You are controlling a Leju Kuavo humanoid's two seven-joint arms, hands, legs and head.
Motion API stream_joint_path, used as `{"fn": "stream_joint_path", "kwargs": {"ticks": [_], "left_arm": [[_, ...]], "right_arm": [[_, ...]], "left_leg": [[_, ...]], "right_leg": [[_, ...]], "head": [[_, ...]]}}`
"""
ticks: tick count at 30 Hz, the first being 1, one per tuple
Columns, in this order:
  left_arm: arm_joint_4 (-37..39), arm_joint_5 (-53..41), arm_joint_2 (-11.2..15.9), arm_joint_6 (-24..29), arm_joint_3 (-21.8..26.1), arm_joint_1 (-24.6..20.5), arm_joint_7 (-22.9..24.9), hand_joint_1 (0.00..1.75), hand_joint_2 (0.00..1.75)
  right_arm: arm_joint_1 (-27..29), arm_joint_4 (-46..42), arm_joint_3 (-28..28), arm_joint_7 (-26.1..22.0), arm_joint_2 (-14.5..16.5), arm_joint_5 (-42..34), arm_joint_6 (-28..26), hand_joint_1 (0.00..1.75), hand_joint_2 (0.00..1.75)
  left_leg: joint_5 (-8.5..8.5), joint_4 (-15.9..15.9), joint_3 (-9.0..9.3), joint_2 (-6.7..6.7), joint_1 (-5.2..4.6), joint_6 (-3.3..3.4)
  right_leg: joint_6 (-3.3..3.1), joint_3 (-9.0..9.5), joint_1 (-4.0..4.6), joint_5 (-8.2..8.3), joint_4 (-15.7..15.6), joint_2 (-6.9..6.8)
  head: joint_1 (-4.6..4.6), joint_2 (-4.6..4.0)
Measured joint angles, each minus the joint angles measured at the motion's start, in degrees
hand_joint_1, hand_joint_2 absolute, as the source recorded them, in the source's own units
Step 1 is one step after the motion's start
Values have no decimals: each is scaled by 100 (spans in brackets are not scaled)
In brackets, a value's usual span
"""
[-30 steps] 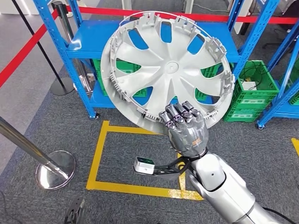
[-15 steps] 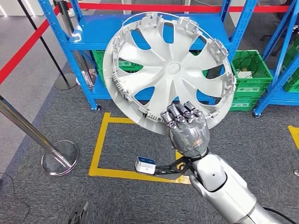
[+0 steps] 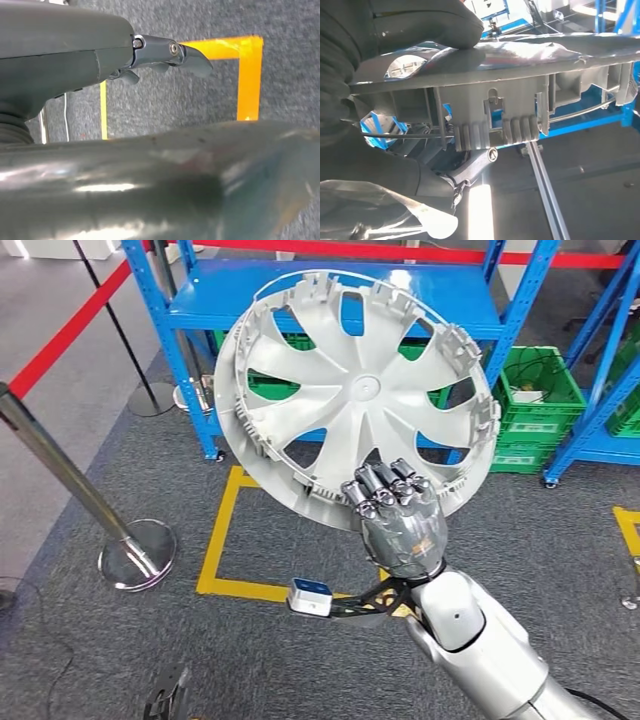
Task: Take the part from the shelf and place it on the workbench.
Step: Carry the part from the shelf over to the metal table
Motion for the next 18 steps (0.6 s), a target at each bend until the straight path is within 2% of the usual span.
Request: {"fn": "stream_joint_path", "kwargs": {"ticks": [1, 2, 3, 4, 5, 10, 18], "left_arm": [[0, -17, -3, -5, -1, 4, -1, 0, 0], [0, -32, -9, -9, -2, 11, -2, 0, 0], [0, -47, -13, -13, -3, 17, -2, 0, 0], [0, -57, -16, -15, -4, 20, -2, 0, 0], [0, -62, -17, -17, -6, 22, -2, 0, 0], [0, -145, -17, -31, -19, 20, -2, 0, 0], [0, -224, -18, -49, -29, 10, -3, 0, 0]], "right_arm": [[-1, 0, 1, -4, 0, 1, -2, 175, 175], [0, 0, 1, -7, 0, 1, -4, 175, 175], [3, 0, 1, -7, 0, 2, -4, 175, 175], [3, 1, 1, -6, 0, 2, -4, 175, 175], [4, 1, 1, -4, 0, 2, -4, 175, 175], [4, 1, 1, 2, 0, 2, -4, 175, 175], [4, 1, 1, 18, 0, 5, -4, 175, 175]], "left_leg": [[7, 24, -43, -10, -11, -21], [38, 42, -73, -16, -11, -16], [65, 53, -96, -17, -15, 5], [82, 59, -119, -17, -16, 3], [92, 65, -137, -17, -17, 10], [109, 84, -170, -17, -21, 26], [119, 84, -194, -17, -15, 19]], "right_leg": [[-18, 10, -4, 33, -32, 9], [-41, 2, -8, 136, -56, 13], [-31, -16, -11, 229, -75, 18], [0, -35, -15, 253, -80, 18], [3, -51, -17, 281, -83, 18], [26, -74, -20, 311, -87, 18], [27, -103, -19, 316, -86, 19]], "head": [[6, 0], [6, 0], [6, 0], [10, 0], [11, 0], [9, 0], [9, 0]]}}
